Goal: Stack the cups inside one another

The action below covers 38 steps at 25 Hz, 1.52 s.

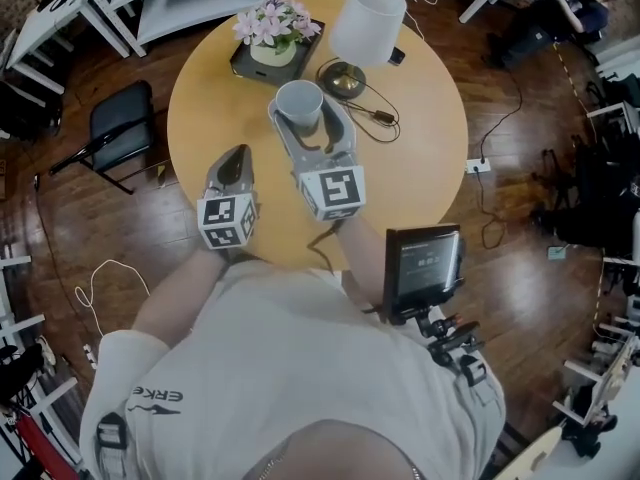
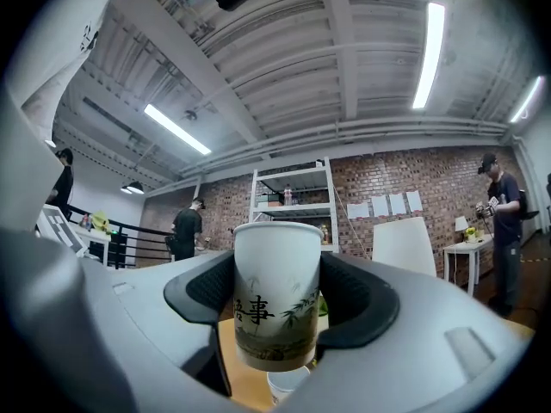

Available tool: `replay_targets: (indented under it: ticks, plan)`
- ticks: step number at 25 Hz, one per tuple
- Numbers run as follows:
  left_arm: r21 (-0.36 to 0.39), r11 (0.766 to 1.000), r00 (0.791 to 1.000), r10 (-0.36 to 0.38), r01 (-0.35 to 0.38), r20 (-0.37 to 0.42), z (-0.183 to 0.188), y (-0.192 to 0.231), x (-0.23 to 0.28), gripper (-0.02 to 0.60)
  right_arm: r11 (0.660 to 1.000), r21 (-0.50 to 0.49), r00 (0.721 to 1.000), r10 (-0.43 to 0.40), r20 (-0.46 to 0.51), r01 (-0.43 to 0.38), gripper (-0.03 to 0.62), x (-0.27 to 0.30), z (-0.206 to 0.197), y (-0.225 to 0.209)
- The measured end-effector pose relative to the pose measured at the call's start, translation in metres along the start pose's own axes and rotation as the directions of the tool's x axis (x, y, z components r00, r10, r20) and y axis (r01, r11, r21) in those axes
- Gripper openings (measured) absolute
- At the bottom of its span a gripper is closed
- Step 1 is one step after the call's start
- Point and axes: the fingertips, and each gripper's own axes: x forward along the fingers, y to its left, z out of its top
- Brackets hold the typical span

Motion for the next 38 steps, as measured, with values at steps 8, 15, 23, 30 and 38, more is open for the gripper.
replay_targets:
  ticks: [8, 15, 23, 30, 38]
  plan:
    - [-0.003, 1.000, 1.000, -0.004, 0.004, 0.028, 0.013, 0.013, 0.013, 0.002, 1.000, 0.011, 1.000, -0.026, -0.017, 0.026, 0.319, 0.008, -0.012, -0.003]
    - [0.004, 0.990, 0.990, -0.142, 0.142, -0.003, 0.015, 0.037, 0.048, 0.002, 0.989, -0.008, 0.984, -0.150, -0.095, 0.150, 0.321, 0.038, -0.047, -0.006]
    - [-0.006, 0.958, 0.957, -0.286, 0.286, -0.050, 0.015, 0.068, 0.082, 0.002, 0.956, -0.053, 0.940, -0.292, -0.176, 0.287, 0.321, 0.068, -0.076, 0.001]
    - [-0.025, 0.945, 0.942, -0.327, 0.326, -0.070, 0.013, 0.080, 0.100, 0.002, 0.941, -0.060, 0.918, -0.338, -0.209, 0.333, 0.321, 0.079, -0.092, -0.001]
    - [-0.006, 0.952, 0.944, -0.305, 0.307, -0.130, -0.005, 0.090, 0.101, 0.002, 0.941, -0.018, 0.907, -0.330, -0.262, 0.337, 0.321, 0.088, -0.131, -0.010]
